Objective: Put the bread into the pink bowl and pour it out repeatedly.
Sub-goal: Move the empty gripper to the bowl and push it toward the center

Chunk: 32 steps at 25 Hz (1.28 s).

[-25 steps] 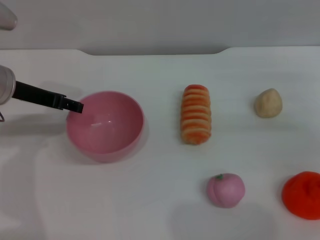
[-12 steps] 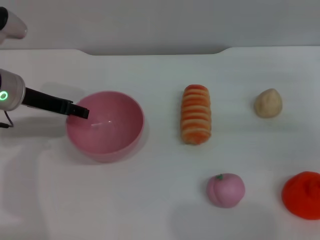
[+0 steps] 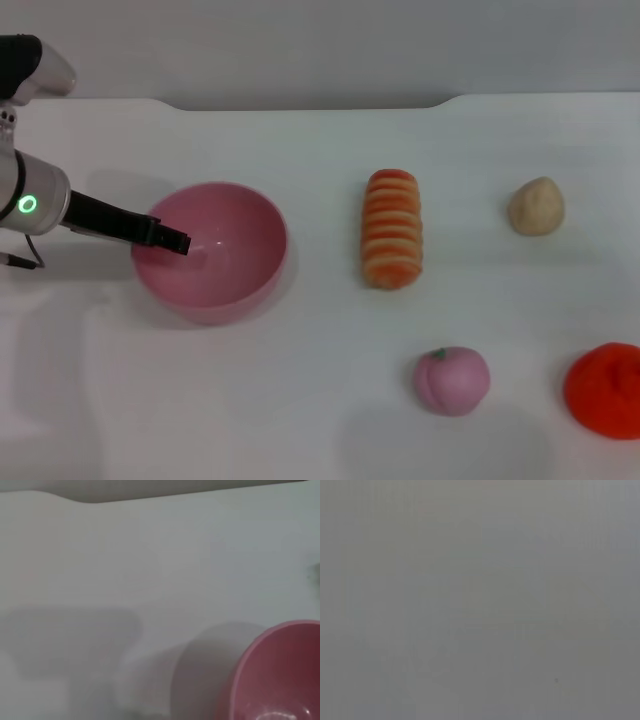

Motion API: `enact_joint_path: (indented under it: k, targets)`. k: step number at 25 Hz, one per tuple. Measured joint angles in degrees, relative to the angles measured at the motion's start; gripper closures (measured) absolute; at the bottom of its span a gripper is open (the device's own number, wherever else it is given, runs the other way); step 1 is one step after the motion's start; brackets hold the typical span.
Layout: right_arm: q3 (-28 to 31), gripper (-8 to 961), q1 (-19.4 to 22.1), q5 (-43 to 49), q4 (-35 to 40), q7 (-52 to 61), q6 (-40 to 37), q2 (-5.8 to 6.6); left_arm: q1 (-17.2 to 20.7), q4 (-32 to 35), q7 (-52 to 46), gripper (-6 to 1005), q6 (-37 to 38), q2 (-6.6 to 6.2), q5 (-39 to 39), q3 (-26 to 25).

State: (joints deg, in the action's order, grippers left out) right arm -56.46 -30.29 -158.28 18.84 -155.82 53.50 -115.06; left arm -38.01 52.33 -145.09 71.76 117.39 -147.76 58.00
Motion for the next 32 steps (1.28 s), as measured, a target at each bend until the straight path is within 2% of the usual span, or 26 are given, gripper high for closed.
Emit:
enact_joint_path:
  k: [15,20,25,31,32]
  targets:
    - [-0.1,416,0.7,0.0,0.1,0.0,0.3,0.01,0.2,0.6,-1.4,295,-1.1,0.21,-0.8,-0.5]
    - [-0.1,417,0.9,0.0,0.1,0.0,0.7,-0.01,0.0,1.1,-1.0,482,-1.2,0.15,-1.0,-0.1]
    - [-0.1,417,1.2,-0.2,0.2,0.0,1.0,-0.08,-0.1,1.2,-0.9,744,-0.8,0.12,-1.0,0.0]
    - [-0.1,417,1.4,-0.3,0.1,0.0,1.4,-0.08,0.0,1.2,-0.9,937,-0.3,0.11,-1.0,0.0]
    - [-0.1,417,1.4,-0.3,0.1,0.0,1.4,-0.08,0.0,1.2,-0.9,940,-0.3,0.11,-1.0,0.0]
